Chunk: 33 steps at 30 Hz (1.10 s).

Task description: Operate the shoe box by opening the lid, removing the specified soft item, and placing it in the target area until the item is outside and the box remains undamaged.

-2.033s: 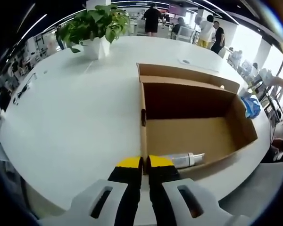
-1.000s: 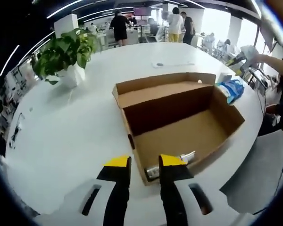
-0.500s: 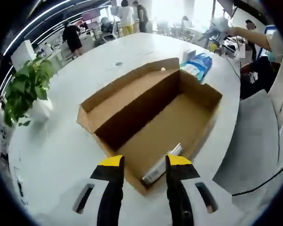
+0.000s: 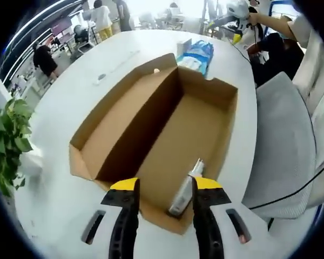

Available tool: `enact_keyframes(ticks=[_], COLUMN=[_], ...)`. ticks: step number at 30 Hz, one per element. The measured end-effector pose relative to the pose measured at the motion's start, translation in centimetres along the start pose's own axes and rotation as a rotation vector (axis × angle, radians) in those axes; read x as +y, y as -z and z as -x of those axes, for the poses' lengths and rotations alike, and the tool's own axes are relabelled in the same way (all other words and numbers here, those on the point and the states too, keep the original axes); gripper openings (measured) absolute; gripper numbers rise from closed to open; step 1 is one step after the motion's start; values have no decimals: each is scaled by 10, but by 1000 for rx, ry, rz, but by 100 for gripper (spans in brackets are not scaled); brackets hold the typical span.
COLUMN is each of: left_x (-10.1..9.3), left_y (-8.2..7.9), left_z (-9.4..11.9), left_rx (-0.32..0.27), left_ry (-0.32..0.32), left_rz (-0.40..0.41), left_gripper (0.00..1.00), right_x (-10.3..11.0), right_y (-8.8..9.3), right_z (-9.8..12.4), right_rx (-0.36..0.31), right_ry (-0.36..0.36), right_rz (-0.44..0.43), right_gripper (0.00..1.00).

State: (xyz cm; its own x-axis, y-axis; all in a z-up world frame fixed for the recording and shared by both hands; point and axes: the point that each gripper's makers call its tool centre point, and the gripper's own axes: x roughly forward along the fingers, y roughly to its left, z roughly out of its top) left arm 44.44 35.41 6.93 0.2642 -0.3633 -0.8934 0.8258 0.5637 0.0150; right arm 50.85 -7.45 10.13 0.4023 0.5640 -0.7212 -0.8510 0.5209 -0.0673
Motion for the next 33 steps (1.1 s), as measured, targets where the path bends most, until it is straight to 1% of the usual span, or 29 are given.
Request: enact_keyframes(ticks=[4,8,10,14,17,18,21,26,30,33], left_x=[-2,-3,-4,-7,-8,-11,-15,-20,-27,-27], left_y=[3,9,11,13,16,18,19,22,28,29], left_z=[-8,-16,-19,-26,-31,-33,-37,-47,-55,-59], left_rx=[30,77,95,129,159,172,193,227,270,287], left_ry=[38,71,84,132,165,189,218,269,336,361], left_rz=[-39,-92,-114,-161,-189,-206,-242,-301,-349,-367], left_gripper=[38,38,38,40,41,42,44,45,46,47], right_x=[14,27,33,47,55,58,61,71,75,79], right_y=[-2,-4,-7,-13,-17,-19,-19,-16,-11,-4], right_z=[8,16,19,25,28,30,31,33,31,28], right_rx=[-27,-45,-58,-78,-101,-107,-120,-117,-121,-102], right_ry=[2,15,8,-2,-11,-8,-7,-1,3,2], right_rz=[-25,-56,-72,-103,-126,-131,-140,-152,-177,-181], right_gripper=[82,86,89,96,96,96,96,96,96,96])
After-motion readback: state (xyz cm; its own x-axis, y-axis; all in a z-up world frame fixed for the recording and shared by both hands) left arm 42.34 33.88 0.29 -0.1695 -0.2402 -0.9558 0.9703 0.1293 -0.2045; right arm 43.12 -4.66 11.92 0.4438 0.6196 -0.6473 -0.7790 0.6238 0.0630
